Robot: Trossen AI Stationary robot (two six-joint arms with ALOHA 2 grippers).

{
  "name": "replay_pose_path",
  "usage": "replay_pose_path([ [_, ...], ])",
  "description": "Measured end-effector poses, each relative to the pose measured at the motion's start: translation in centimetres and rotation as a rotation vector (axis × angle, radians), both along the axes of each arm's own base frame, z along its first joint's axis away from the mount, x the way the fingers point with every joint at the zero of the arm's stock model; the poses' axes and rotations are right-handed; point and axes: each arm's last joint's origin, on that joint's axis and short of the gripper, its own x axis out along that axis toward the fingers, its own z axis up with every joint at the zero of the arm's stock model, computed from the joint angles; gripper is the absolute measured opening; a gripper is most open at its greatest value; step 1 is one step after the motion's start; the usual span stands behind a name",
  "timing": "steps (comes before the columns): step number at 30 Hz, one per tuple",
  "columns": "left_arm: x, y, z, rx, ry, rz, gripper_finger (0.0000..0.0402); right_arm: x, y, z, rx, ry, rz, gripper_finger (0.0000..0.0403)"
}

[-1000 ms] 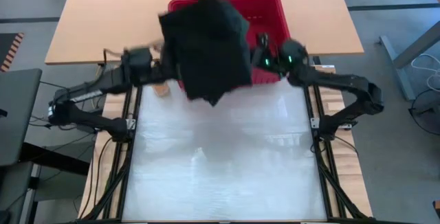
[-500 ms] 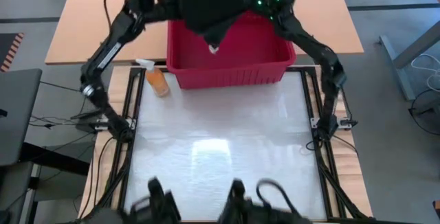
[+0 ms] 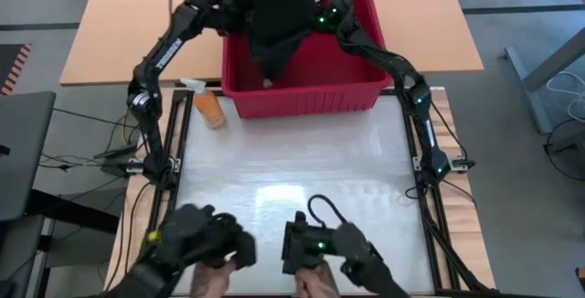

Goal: Fold Laundry from Bin
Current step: Put the clothes into the red bin

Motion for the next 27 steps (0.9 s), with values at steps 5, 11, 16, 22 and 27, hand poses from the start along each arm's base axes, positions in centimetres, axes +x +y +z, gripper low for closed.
replay_pose_path([
  [5, 2.6, 1.9, -5.1, -0.075, 0.088, 0.015, 0.0066, -1.9, -2.3, -3.6, 0.044, 0.222, 0.048, 0.0078],
  [11, 5.5, 2.7, -9.1, -0.115, 0.152, 0.021, 0.0066, -7.0, -2.5, -5.8, 0.102, 0.615, 0.053, 0.0078],
  [16, 7.9, 2.7, -12.0, -0.141, 0.194, 0.032, 0.0066, -10.0, -2.2, -7.1, 0.082, 0.912, -0.004, 0.0078],
  [22, 9.7, 2.4, -14.5, -0.179, 0.233, 0.02, 0.0066, -11.5, -1.9, -8.2, 0.011, 1.192, -0.036, 0.0111],
  [27, 9.7, 2.4, -14.5, -0.163, 0.257, 0.036, 0.0066, -12.2, -1.7, -7.6, -0.047, 1.25, -0.036, 0.022],
])
